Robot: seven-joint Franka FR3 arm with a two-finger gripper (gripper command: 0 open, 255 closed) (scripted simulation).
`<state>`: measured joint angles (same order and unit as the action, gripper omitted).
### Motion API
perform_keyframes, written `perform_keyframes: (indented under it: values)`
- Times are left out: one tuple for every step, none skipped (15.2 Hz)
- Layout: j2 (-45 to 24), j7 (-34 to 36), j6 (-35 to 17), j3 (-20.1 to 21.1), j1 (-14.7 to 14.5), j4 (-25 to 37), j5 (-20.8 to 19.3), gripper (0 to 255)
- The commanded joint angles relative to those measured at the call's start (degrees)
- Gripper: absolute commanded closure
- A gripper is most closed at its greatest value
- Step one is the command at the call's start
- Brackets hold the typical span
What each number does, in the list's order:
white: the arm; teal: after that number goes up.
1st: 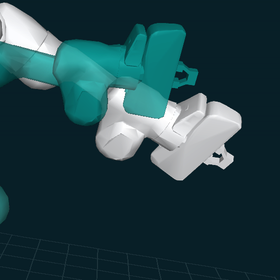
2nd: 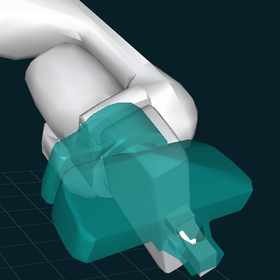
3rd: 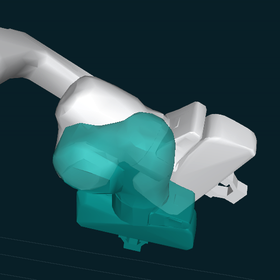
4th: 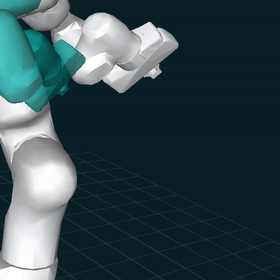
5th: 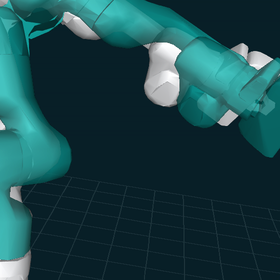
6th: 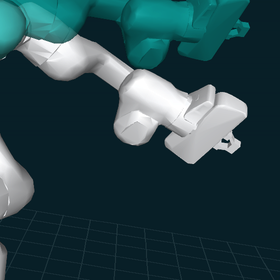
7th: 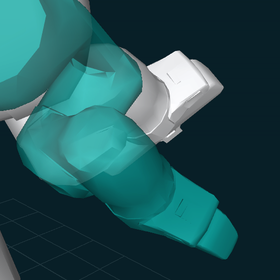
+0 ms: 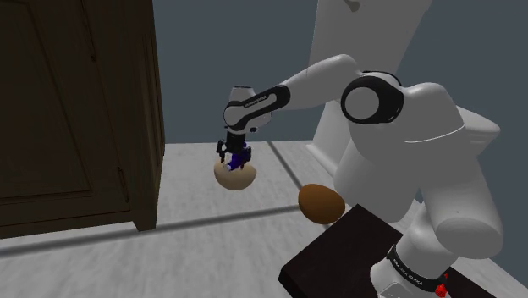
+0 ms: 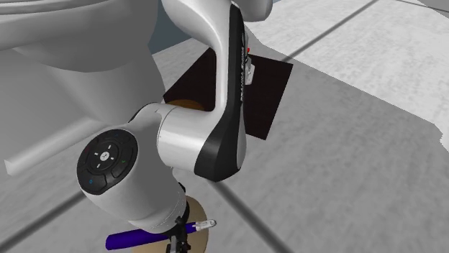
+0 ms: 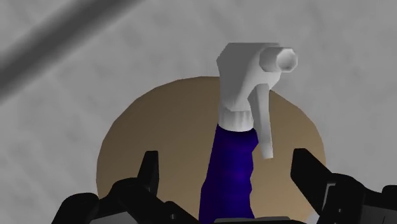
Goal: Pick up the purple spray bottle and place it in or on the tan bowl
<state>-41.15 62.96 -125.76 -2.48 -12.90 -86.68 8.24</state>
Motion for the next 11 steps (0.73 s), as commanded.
perform_keyframes:
  values:
    - [1.8, 0.1, 2.1, -0.1, 0.1, 0.3, -0.2, 0]
    - [2.8, 0.2, 3.5, -0.2, 0.1, 0.7, -0.3, 0]
    - [3.5, 0.3, 4.6, -0.3, 0.2, 1.1, -0.4, 0]
    - [3.5, 0.3, 4.6, -0.3, 0.2, 1.1, -0.4, 0]
    - [3.5, 0.3, 4.6, -0.3, 0.2, 1.1, -0.4, 0]
    - [3.5, 0.3, 4.6, -0.3, 0.2, 1.1, -0.4, 0]
    - [3.5, 0.3, 4.6, -0.3, 0.2, 1.1, -0.4, 0]
    - [3.5, 0.3, 4.6, -0.3, 0.2, 1.1, -0.4, 0]
    - [3.5, 0.3, 4.6, -0.3, 0.2, 1.1, -0.4, 0]
    - [3.5, 0.3, 4.6, -0.3, 0.2, 1.1, -0.4, 0]
    - [3.5, 0.3, 4.6, -0.3, 0.2, 1.1, -0.4, 0]
